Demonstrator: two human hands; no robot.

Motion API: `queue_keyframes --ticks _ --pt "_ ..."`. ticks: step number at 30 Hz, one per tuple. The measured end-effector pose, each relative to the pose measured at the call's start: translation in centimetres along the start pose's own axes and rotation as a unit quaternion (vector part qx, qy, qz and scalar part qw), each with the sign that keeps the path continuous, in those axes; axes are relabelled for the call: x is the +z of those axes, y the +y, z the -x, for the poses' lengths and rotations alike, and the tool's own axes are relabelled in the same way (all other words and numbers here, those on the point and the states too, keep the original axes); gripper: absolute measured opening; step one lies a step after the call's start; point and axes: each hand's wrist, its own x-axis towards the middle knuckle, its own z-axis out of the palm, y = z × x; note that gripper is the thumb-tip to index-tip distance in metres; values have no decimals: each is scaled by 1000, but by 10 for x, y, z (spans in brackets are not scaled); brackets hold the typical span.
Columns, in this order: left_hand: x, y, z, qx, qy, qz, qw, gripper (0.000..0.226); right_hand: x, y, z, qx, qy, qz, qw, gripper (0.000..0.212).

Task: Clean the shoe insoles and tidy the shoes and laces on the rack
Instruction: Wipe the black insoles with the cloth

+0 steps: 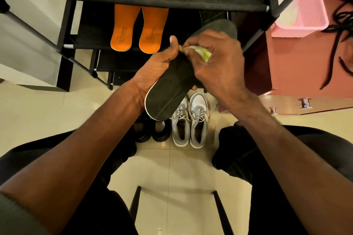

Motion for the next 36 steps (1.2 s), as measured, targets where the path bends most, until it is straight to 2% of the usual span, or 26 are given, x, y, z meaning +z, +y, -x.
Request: queue_keyframes --ticks 2,5,8,12,14,17,19,21,23,25,28,31,36 --pt "-2 -4 -8 -64 -5 84 994 72 -11 10 -7 30 50 59 997 16" --pt "-2 2 -6 -69 -12 22 997 57 -36 37 -24 129 118 75 982 21" --pt "-9 6 -6 -93 -15 0 996 52 -44 54 -25 187 115 24 975 22" --pt "-11 5 -7 -83 1 21 996 56 -24 39 -14 156 59 11 986 17" --pt "-12 3 -10 -69 25 51 996 61 -12 23 -7 103 33 -2 994 15" --pt "-12 3 -14 -48 53 135 988 65 10 -3 13 0 -62 -35 997 13" --pt "-14 4 -19 -46 99 124 986 64 17 -8 22 -36 -108 -15 993 13" --pt "-15 0 -25 -63 127 119 983 63 13 1 18 -10 -107 15 994 13" --pt "-14 -1 -26 -87 138 120 979 57 4 15 11 73 -87 5 994 11" --pt "-15 -1 -24 -107 119 128 979 44 -1 26 6 132 -62 -23 989 9" --pt "-20 2 -20 -104 62 166 979 27 -4 31 3 150 -35 24 988 17" --pt "-22 -2 -20 -98 6 196 976 51 -6 29 0 155 -14 61 986 24" --pt "-28 -9 -20 -121 -21 255 959 66 3 18 6 36 -62 106 992 21"
